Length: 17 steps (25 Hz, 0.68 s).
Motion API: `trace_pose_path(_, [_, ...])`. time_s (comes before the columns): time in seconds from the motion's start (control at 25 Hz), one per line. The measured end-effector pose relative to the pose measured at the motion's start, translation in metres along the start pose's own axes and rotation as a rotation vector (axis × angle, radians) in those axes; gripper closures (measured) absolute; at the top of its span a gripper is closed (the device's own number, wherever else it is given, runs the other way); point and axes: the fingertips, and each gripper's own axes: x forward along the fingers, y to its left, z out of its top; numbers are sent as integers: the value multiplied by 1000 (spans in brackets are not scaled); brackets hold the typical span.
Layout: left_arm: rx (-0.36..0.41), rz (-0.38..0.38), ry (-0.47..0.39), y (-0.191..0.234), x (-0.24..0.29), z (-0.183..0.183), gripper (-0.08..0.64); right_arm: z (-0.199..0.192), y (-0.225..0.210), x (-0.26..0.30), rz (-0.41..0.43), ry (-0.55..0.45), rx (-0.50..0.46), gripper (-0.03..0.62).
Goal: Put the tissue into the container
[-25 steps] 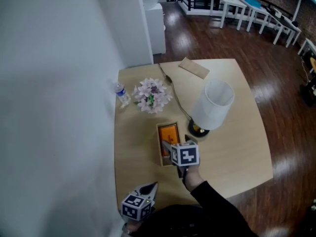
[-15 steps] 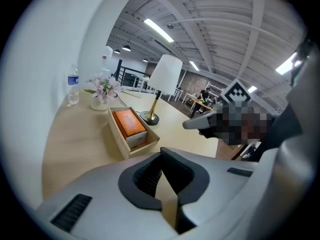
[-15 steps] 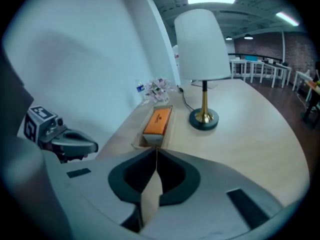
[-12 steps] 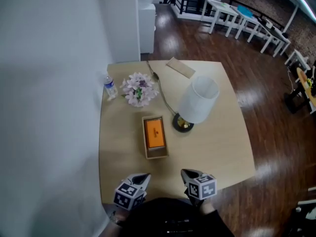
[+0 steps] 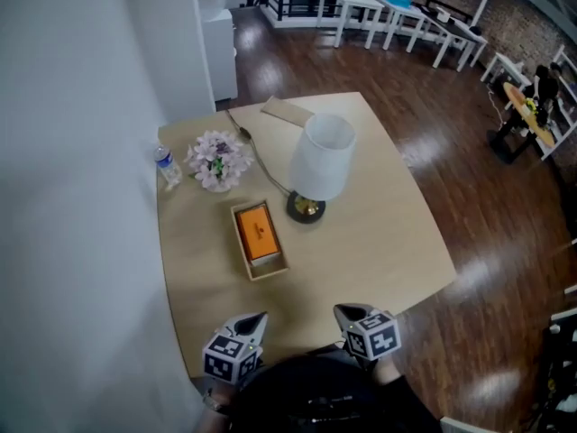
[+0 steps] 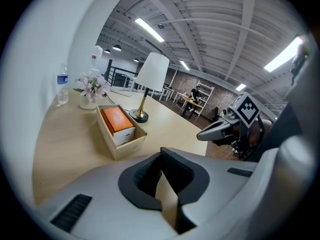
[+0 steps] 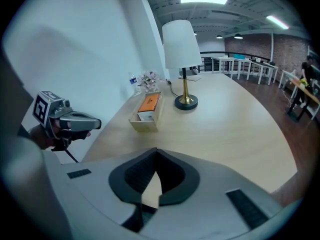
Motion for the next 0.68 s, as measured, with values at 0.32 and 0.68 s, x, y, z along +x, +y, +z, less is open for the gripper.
trace_pose_path(0.32, [13,-23,15,-13,7,-4,574,-8,-10,-9,-10,-10,22,594])
trace_pose_path(0.68, [-16,48,17,-36,23,12,574,17,-36,-18,75,-28,-65,594])
